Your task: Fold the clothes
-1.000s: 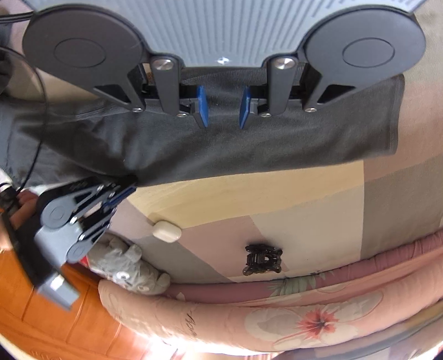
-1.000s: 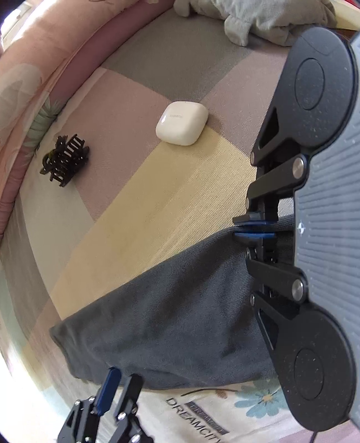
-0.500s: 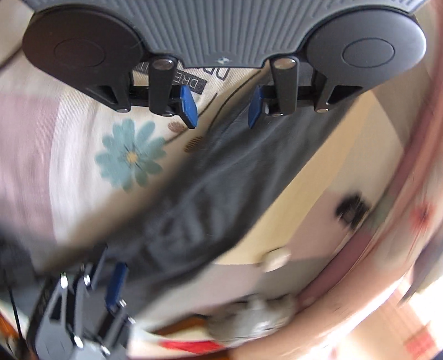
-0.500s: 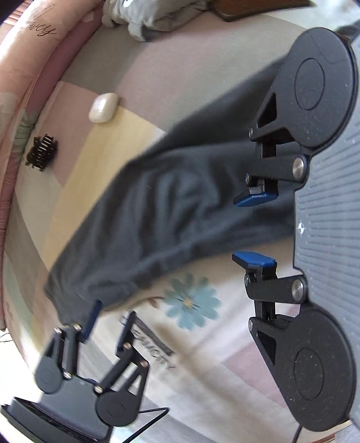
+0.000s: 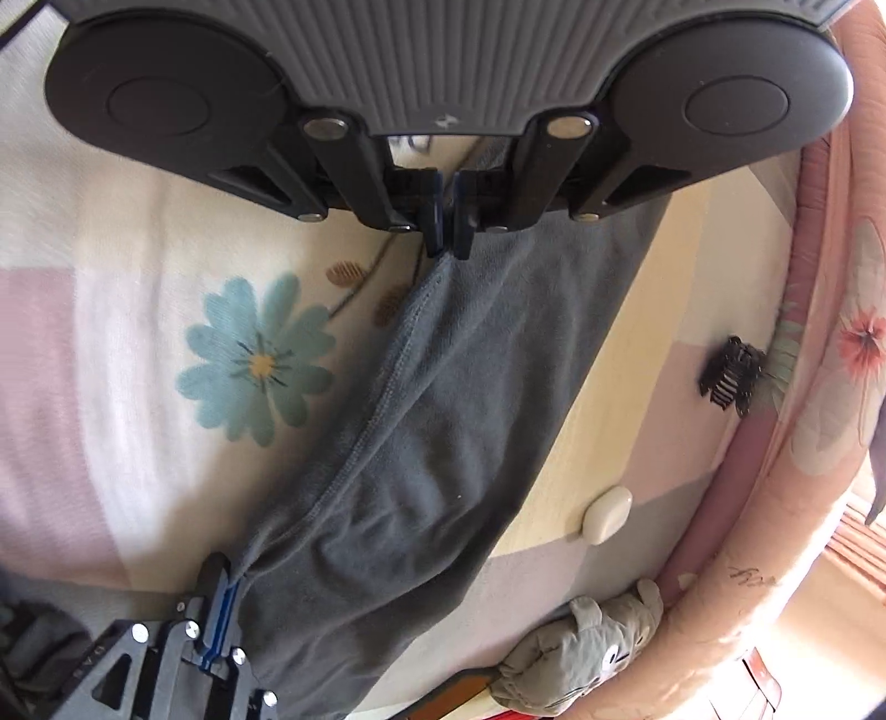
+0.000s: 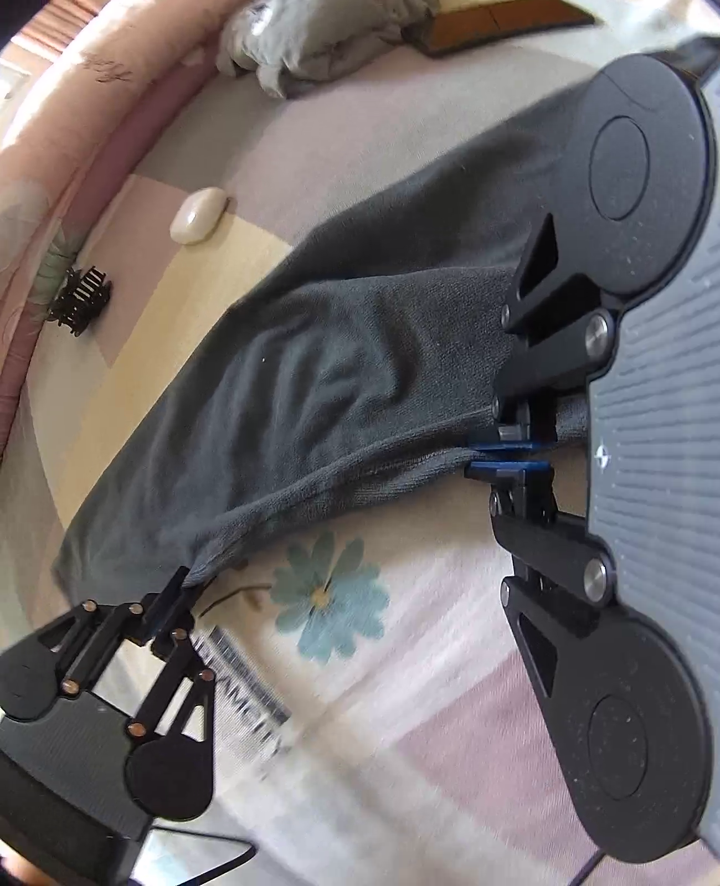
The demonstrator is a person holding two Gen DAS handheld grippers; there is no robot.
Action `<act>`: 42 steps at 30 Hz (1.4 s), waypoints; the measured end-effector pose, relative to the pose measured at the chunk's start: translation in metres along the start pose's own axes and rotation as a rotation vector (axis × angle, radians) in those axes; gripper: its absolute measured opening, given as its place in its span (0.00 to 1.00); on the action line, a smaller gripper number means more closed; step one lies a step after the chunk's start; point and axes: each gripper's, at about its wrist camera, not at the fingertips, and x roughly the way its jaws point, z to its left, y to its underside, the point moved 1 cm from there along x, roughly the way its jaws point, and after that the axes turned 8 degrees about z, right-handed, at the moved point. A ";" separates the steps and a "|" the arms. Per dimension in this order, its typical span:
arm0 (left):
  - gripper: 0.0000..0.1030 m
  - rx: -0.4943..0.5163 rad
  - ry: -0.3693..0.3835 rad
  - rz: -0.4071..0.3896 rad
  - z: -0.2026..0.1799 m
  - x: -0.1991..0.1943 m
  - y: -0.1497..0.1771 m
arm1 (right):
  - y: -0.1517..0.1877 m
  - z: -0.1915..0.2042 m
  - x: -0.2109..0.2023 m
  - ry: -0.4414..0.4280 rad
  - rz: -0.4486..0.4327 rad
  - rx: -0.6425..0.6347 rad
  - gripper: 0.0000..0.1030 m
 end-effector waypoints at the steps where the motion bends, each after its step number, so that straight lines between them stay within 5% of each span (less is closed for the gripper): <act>1: 0.01 -0.008 0.016 0.015 0.000 -0.001 0.004 | 0.000 -0.001 0.002 -0.032 0.017 0.021 0.05; 4: 0.01 -0.036 0.045 0.065 -0.002 -0.001 0.014 | -0.001 -0.002 0.006 -0.075 0.039 0.033 0.08; 7: 0.05 -0.115 0.061 0.084 0.006 -0.007 0.023 | -0.002 -0.014 -0.002 -0.168 0.025 0.102 0.29; 10: 0.08 -0.256 0.056 0.074 0.029 -0.016 0.026 | 0.006 -0.032 -0.027 -0.232 -0.036 0.215 0.29; 18: 0.08 -0.572 0.097 -0.058 0.079 0.017 -0.002 | -0.006 -0.100 -0.019 0.000 -0.128 0.421 0.29; 26: 0.08 -0.600 0.120 0.013 0.049 0.017 0.038 | -0.022 -0.140 0.022 0.083 -0.151 0.489 0.22; 29: 0.08 -0.620 0.126 -0.018 0.057 0.009 0.034 | -0.023 -0.139 0.014 0.135 -0.125 0.518 0.27; 35: 0.16 -0.650 0.123 -0.108 0.079 0.005 0.008 | -0.008 -0.091 -0.012 0.007 -0.140 0.531 0.30; 42: 0.19 -0.677 0.098 -0.041 0.074 0.039 0.015 | 0.008 -0.023 0.010 -0.067 -0.079 0.546 0.32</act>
